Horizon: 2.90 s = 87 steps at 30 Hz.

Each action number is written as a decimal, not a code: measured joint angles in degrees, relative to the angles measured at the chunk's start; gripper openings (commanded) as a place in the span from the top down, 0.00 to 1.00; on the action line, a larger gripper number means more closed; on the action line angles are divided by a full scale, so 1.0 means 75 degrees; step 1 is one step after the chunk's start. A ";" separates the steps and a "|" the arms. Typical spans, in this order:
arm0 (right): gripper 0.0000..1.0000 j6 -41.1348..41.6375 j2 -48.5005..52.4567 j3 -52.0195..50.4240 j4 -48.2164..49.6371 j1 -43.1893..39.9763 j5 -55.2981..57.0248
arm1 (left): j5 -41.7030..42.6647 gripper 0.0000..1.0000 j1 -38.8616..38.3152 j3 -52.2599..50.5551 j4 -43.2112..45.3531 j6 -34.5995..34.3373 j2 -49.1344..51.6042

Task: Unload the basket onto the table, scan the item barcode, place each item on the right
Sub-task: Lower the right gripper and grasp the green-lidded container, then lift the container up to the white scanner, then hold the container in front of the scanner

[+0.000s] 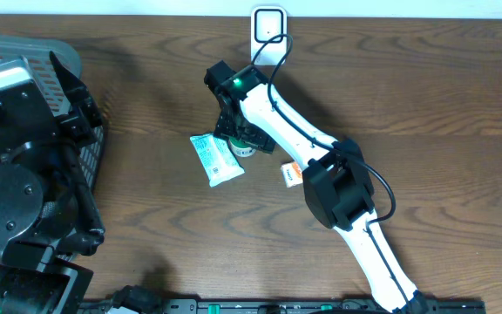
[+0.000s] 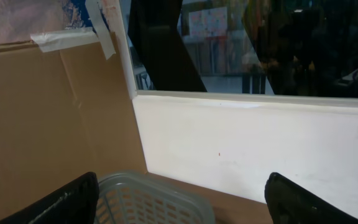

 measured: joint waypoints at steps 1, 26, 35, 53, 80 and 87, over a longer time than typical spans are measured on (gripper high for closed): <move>0.09 0.0023 0.0000 -0.0058 0.0012 0.0000 -0.0009 | 0.0003 0.15 0.0000 0.0000 0.0003 0.0000 0.0000; 0.52 -0.1221 -0.0108 -0.0143 0.0003 -0.0717 -0.0586 | 0.0000 0.14 0.0000 -0.0003 0.0017 0.0000 0.0000; 0.53 -0.2104 -0.2095 0.0280 0.0554 -0.1486 0.0586 | 0.0003 0.14 0.0000 -0.0020 0.0015 0.0000 0.0000; 0.53 -0.4447 -0.2836 0.0519 0.4266 -0.0629 0.5091 | 0.0003 0.14 0.0000 -0.0023 0.0017 0.0000 0.0000; 0.46 -0.8017 0.1326 0.0405 1.0509 -0.1256 0.5179 | 0.0003 0.15 0.0000 -0.0026 -0.0184 0.0000 0.0122; 0.47 -0.7796 0.1431 0.0399 1.0512 -0.1367 0.4803 | 0.0003 0.15 0.0000 -0.0026 -0.0184 0.0000 0.0420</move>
